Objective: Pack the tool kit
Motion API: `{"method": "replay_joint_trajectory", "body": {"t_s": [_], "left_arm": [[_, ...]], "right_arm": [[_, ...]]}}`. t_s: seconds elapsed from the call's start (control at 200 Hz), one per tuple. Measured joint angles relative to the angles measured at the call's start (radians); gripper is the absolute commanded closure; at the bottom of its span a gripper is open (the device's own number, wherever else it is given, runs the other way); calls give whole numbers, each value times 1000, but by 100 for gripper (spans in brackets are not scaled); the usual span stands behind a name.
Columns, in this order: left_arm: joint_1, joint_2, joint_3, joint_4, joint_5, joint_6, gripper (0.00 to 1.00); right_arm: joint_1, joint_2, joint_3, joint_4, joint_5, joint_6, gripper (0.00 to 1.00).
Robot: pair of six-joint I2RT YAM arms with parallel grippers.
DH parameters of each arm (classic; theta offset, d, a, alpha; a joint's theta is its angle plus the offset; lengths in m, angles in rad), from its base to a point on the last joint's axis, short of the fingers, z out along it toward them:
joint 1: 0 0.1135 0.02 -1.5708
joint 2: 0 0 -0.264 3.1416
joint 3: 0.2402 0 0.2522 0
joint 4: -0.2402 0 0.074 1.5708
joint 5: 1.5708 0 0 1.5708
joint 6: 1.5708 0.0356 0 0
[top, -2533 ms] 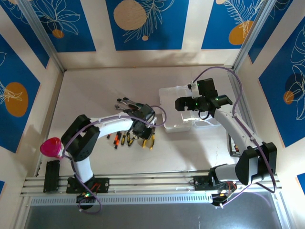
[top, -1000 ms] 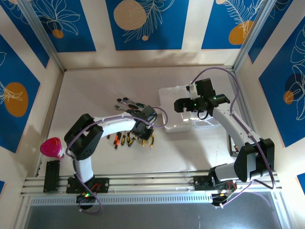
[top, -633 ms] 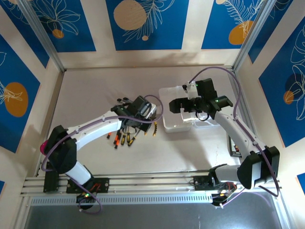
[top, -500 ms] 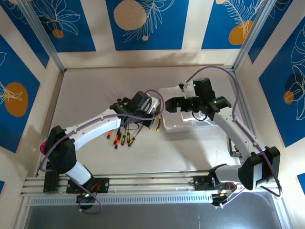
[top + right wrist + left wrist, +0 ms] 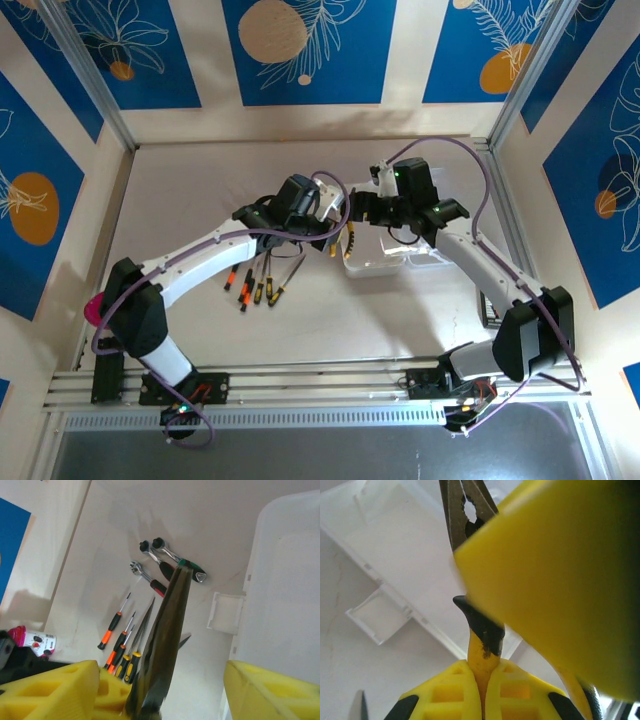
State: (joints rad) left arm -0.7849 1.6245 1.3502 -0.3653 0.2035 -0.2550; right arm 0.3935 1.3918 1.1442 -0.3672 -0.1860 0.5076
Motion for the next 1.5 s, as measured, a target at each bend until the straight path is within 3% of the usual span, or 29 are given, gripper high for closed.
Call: {"method": "replay_joint_trajectory", "body": {"t_s": [0.08,0.32,0.365,0.455,0.575,0.68,0.915,1.076,1.271,1.501], "left_arm": [[8,0,-6,30,33,0,100],[46,6,-28,81,110,-8,100],[52,15,-28,97,121,-8,85],[68,21,-27,118,144,-17,68],[107,17,-27,106,141,-3,23],[172,-12,-33,72,103,5,0],[332,-128,-152,-46,-90,3,0],[367,-130,-253,-141,-206,2,0],[391,-140,-337,-194,-256,-1,0],[407,-152,-354,-196,-272,0,0]], "right_arm": [[2,22,0,13,3,11,43],[14,71,48,31,-2,51,90],[14,73,65,31,-5,47,100],[8,76,85,19,3,32,100],[-41,101,115,-12,2,-16,100],[-92,160,164,-63,-2,-89,100],[-109,388,344,-187,18,-272,100],[-71,485,352,-187,52,-293,100],[-33,555,352,-159,97,-264,100],[-17,594,352,-115,136,-220,91]]}}
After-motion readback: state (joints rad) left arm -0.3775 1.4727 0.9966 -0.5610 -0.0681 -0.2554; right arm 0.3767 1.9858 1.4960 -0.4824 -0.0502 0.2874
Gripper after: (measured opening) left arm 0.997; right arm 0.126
